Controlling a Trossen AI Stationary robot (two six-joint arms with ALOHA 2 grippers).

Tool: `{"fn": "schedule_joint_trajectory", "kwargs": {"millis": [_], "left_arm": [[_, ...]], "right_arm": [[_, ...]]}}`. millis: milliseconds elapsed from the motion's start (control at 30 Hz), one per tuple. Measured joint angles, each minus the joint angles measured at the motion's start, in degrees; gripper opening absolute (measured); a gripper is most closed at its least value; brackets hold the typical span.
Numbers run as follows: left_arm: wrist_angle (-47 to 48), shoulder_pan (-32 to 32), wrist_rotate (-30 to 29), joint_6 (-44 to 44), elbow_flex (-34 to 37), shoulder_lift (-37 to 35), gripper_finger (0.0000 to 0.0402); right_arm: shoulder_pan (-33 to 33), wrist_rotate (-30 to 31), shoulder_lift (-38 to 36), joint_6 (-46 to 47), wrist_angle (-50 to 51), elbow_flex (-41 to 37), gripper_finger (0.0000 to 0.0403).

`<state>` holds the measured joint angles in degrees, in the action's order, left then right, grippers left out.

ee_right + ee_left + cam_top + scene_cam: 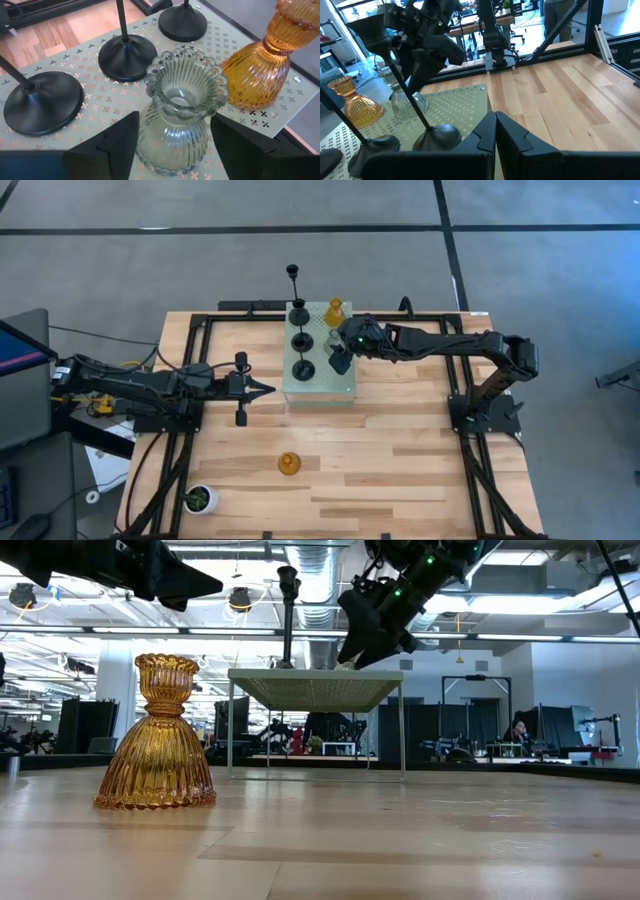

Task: Pick & Place candle stick holders
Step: Put the yellow glass candle holder on the shelf aligned with the other green glass candle holder

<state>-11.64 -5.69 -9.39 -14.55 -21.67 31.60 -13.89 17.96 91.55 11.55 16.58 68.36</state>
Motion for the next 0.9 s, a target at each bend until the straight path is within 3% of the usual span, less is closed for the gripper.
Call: {"fn": "schedule_joint_trajectory", "kwargs": {"millis": [333, 500, 633, 800, 900], "left_arm": [[0.0, 0.0, 0.0, 0.0, 0.0, 0.0, 0.0010], [0.0, 0.0, 0.0, 0.0, 0.0, 0.0, 0.0010], [0.0, 0.0, 0.0, 0.0, 0.0, 0.0, 0.0010], [0.3, 0.0, 1.1, 2.1, 0.0, 0.9, 0.0010], [0.8, 0.0, 6.2, 3.3, 0.0, 2.4, 0.0010]], "right_arm": [[0.0, 0.0, -3.5, -1.2, 4.5, 0.1, 0.0260], [0.8, -0.7, -8.2, -1.2, 12.9, 0.1, 0.0260], [2.7, -5.1, -12.0, -1.1, 21.1, 0.1, 0.0253], [6.9, -8.8, -14.1, 0.5, 30.2, 0.1, 0.0203], [9.9, -8.9, -13.8, 0.5, 32.7, 0.1, 0.0146]]}}
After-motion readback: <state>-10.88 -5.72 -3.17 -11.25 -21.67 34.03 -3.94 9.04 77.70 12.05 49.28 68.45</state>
